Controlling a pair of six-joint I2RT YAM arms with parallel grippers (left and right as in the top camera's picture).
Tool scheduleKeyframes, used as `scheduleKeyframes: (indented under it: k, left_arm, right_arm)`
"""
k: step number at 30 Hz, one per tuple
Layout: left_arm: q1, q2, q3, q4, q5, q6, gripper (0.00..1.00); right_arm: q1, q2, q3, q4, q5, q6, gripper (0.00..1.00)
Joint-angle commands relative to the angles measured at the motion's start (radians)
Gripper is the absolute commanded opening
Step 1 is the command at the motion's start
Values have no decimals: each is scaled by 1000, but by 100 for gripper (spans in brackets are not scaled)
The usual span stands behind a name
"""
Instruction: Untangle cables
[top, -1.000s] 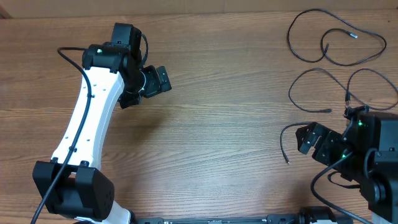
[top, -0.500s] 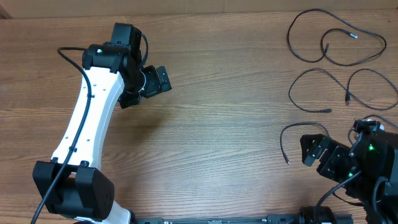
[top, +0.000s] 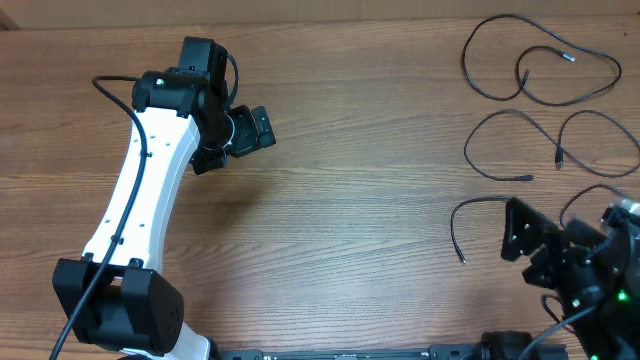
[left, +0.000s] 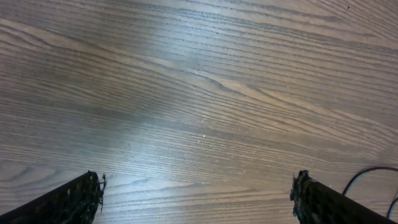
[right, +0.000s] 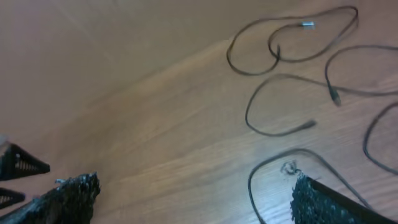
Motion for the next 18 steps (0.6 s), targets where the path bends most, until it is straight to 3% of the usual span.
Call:
scheduleKeyframes:
  k: [1, 7, 18]
  left_arm:
    - [0, 8, 0, 0, 11, 11, 100]
    - [0, 8, 0, 0, 11, 11, 100]
    - [0, 8, 0, 0, 11, 11, 99]
  right_arm:
    - [2, -61, -137, 123, -1, -60, 100]
    - [3, -215, -408, 422, -90, -139, 100]
    - [3, -460, -807, 789, -89, -163, 100]
